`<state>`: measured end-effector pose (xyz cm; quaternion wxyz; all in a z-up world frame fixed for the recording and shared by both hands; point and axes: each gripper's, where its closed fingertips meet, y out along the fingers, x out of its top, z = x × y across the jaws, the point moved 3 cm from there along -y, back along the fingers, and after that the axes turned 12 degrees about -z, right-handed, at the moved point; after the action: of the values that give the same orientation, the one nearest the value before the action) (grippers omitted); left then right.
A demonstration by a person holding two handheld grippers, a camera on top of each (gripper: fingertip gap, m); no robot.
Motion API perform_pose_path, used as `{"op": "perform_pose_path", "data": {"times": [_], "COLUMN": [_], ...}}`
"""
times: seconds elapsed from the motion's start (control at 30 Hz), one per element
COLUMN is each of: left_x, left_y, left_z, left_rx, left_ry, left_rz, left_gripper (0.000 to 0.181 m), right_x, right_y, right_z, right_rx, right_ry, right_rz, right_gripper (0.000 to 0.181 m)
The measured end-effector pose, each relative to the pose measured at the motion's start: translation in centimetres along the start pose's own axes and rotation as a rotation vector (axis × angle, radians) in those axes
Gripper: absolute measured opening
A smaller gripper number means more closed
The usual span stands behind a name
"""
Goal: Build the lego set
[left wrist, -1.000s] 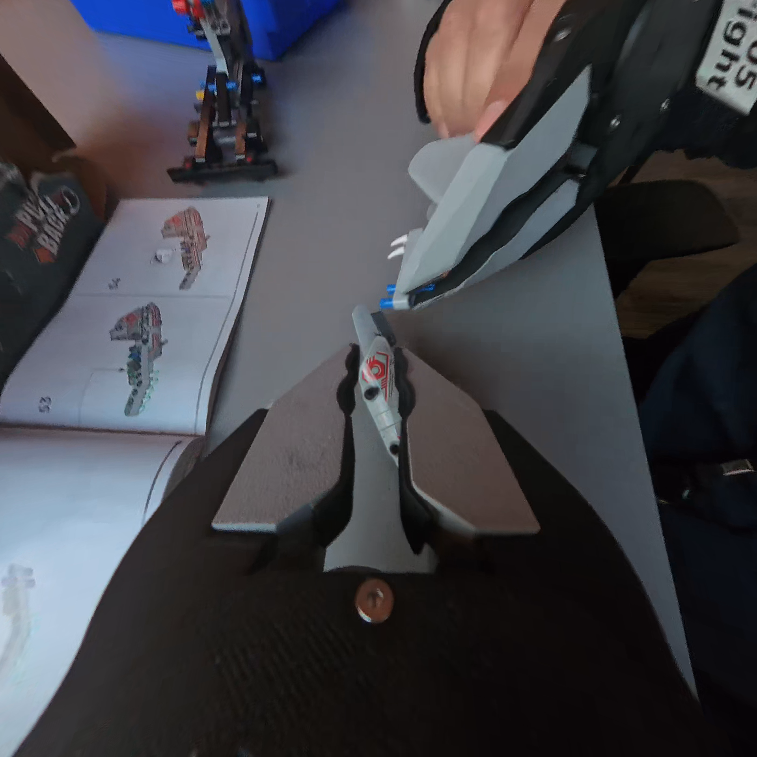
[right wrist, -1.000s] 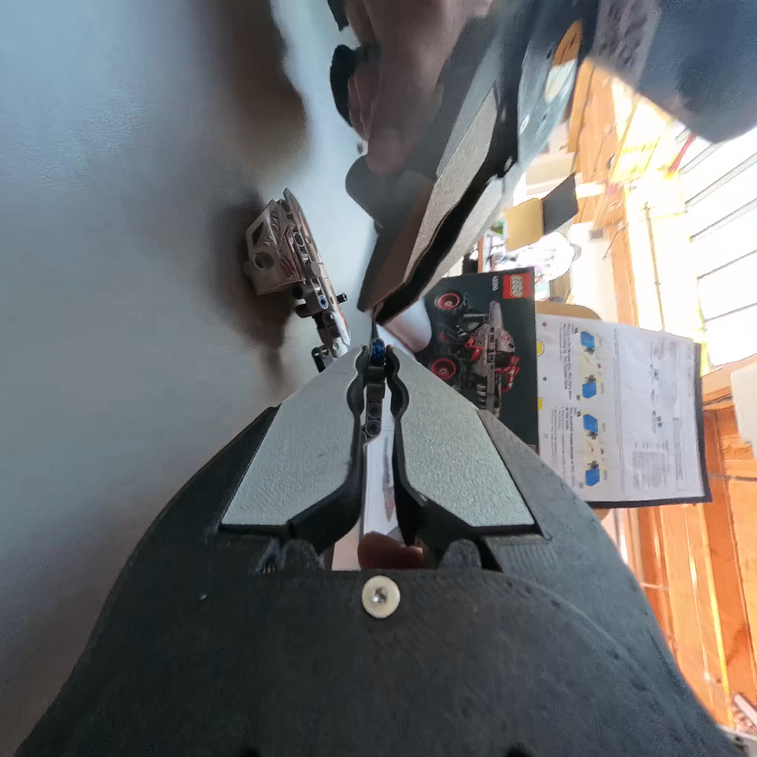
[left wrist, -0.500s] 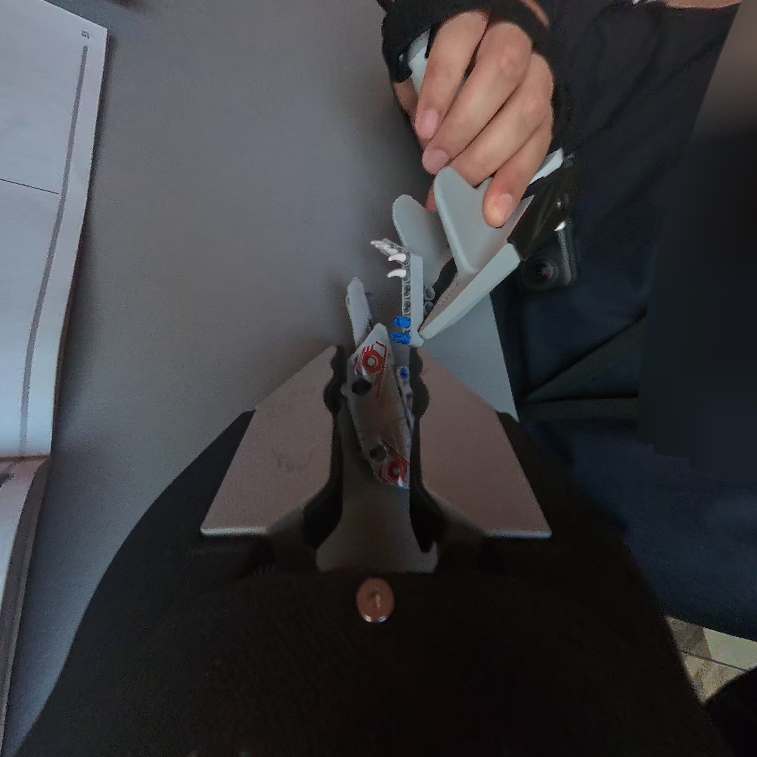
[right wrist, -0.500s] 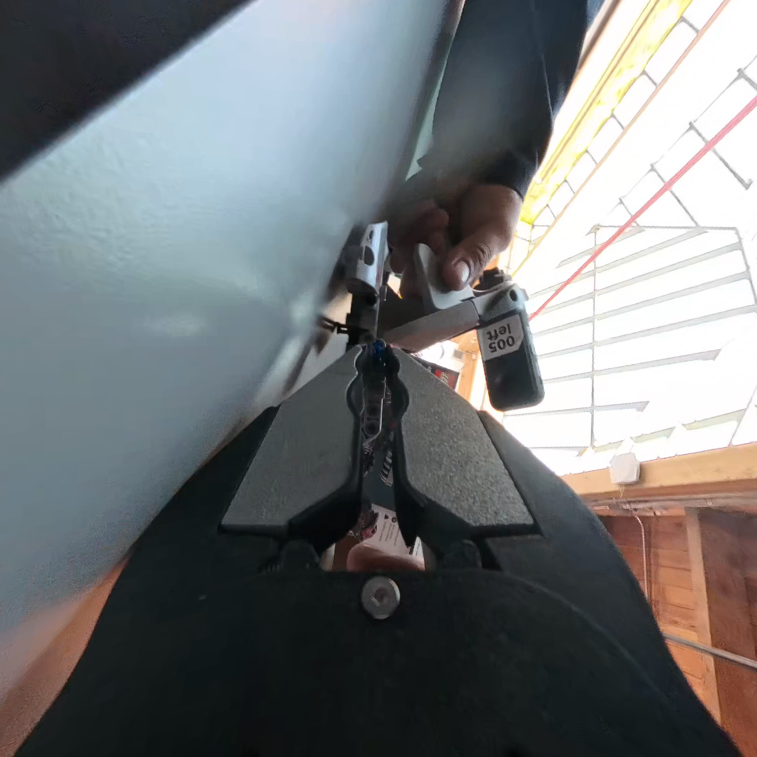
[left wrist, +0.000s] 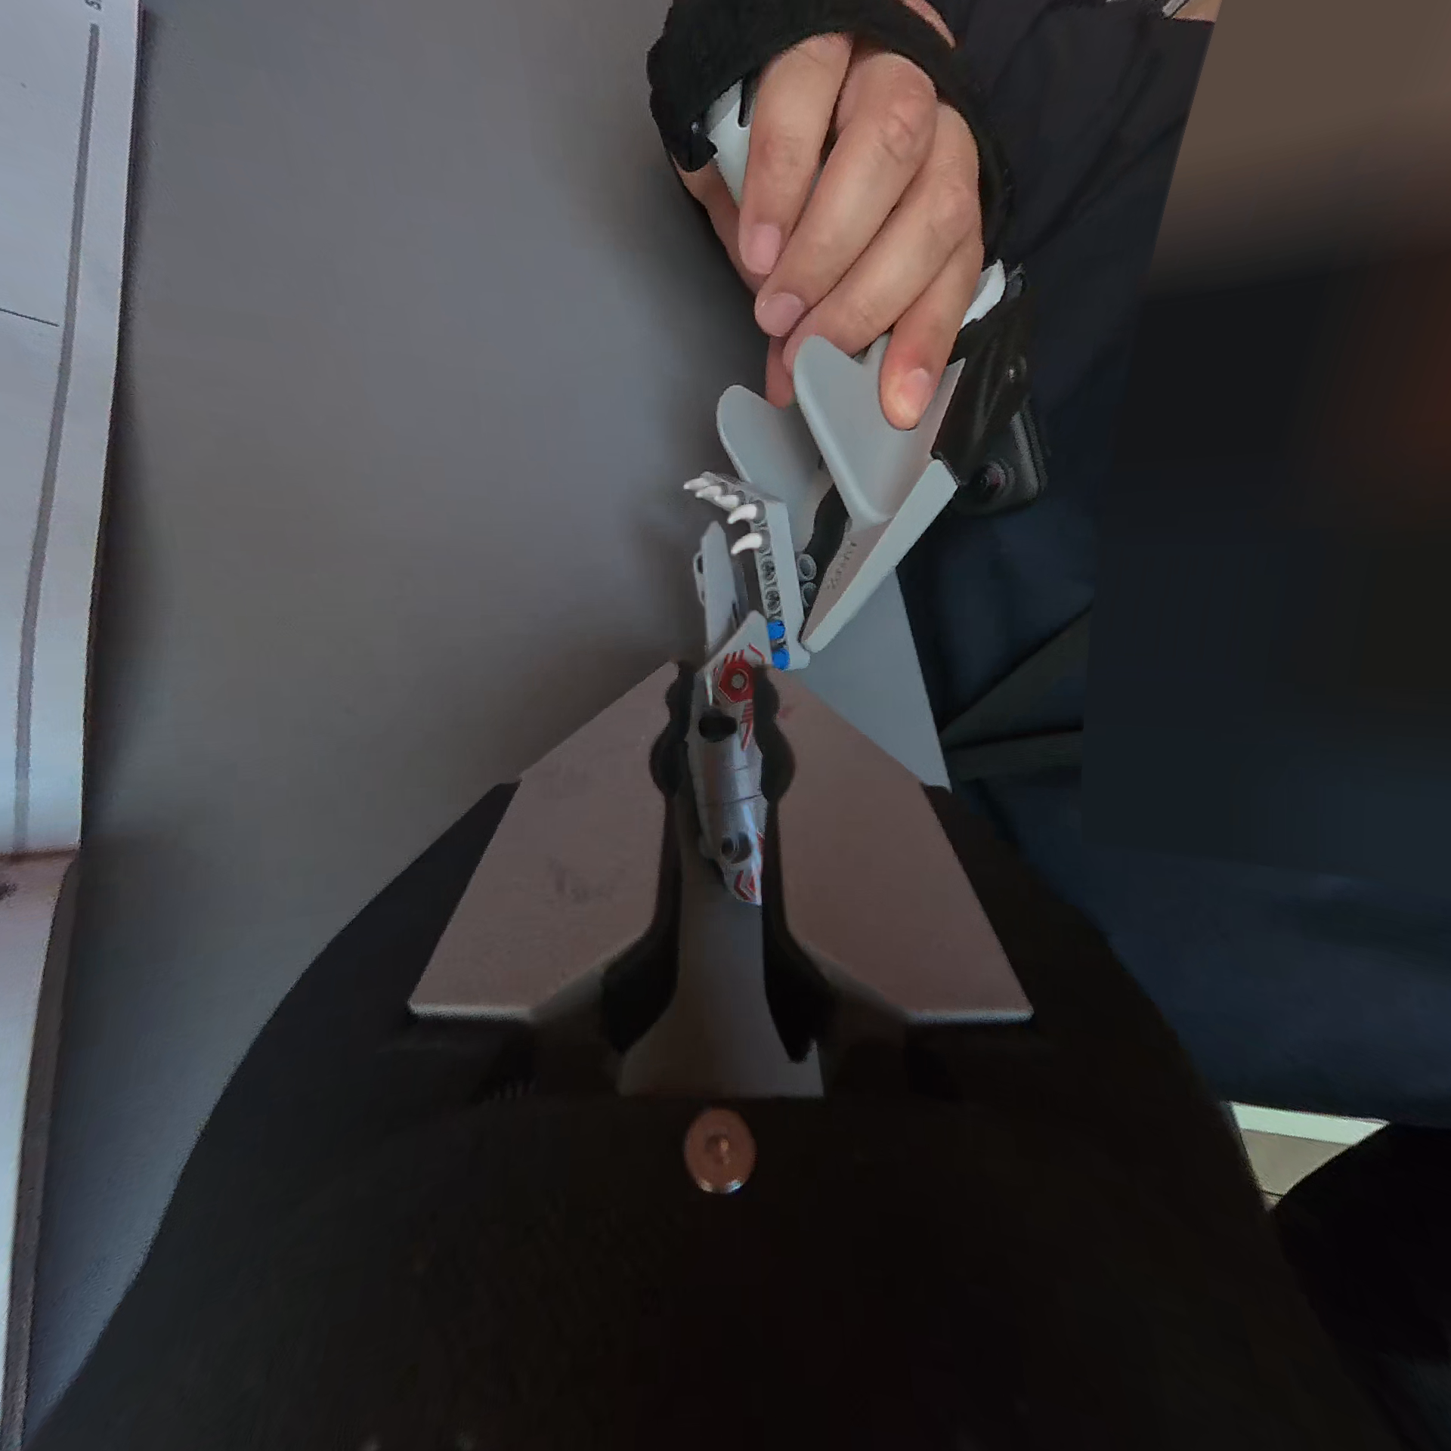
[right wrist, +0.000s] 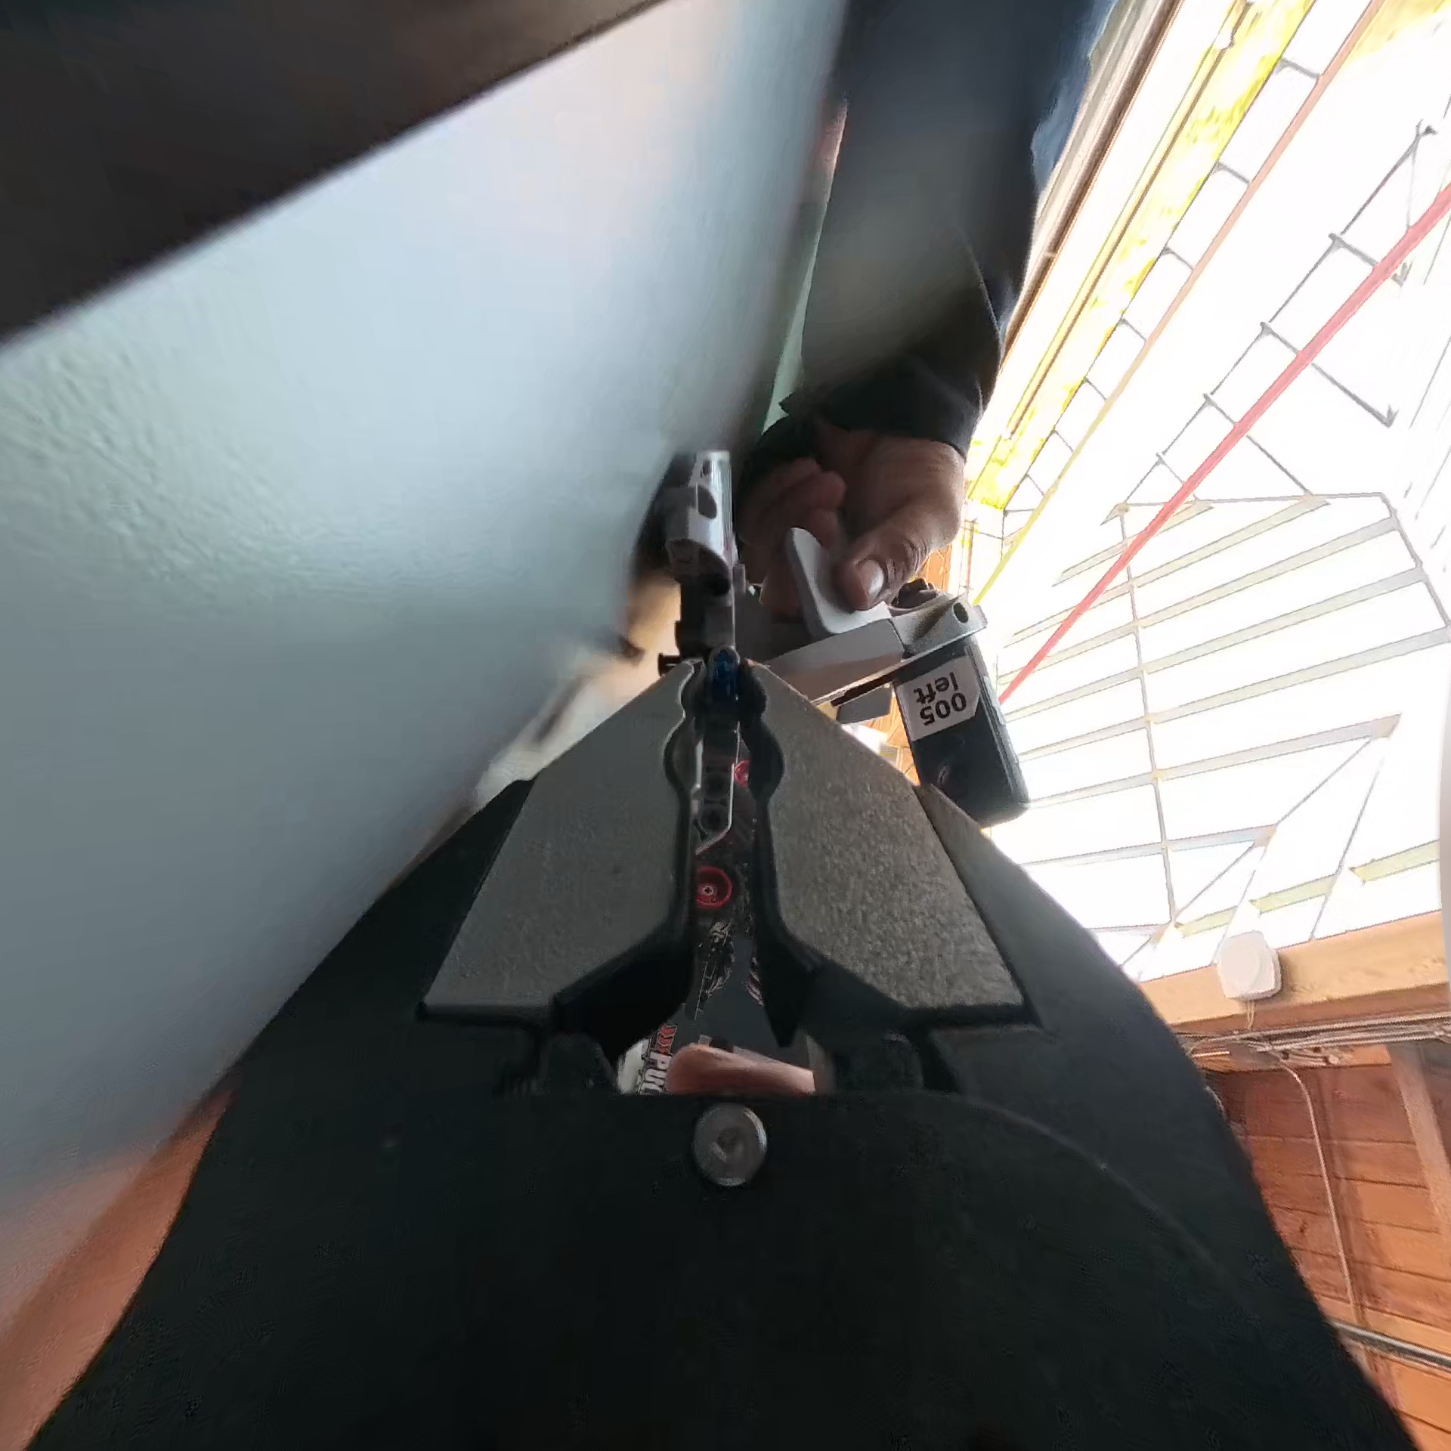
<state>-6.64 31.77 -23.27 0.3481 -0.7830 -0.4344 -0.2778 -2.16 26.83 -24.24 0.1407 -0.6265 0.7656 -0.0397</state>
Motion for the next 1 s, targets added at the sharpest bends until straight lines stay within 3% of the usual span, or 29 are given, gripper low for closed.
{"op": "perform_pose_path", "data": {"times": [0.23, 0.57, 0.73, 1.0], "left_x": [-0.35, -0.42, -0.39, -0.39], "left_y": [0.29, 0.36, 0.34, 0.32], "left_z": [0.50, 0.40, 0.44, 0.46], "left_rx": [0.021, 0.004, 0.003, 0.011], "left_ry": [-0.027, -0.033, -0.038, -0.035], "left_rz": [0.036, 0.041, 0.038, 0.033], "left_gripper": [0.012, 0.010, 0.009, 0.009], "right_x": [-0.10, 0.17, 0.14, -0.11], "right_y": [-0.05, 0.13, 0.12, 0.13], "right_z": [0.03, 0.69, 0.35, 0.53], "right_rx": [0.009, 0.074, 0.037, 0.017], "right_ry": [-0.054, 0.059, 0.026, 0.134], "right_rz": [-0.026, -0.103, -0.097, -0.140], "right_gripper": [0.003, 0.003, 0.004, 0.004]}}
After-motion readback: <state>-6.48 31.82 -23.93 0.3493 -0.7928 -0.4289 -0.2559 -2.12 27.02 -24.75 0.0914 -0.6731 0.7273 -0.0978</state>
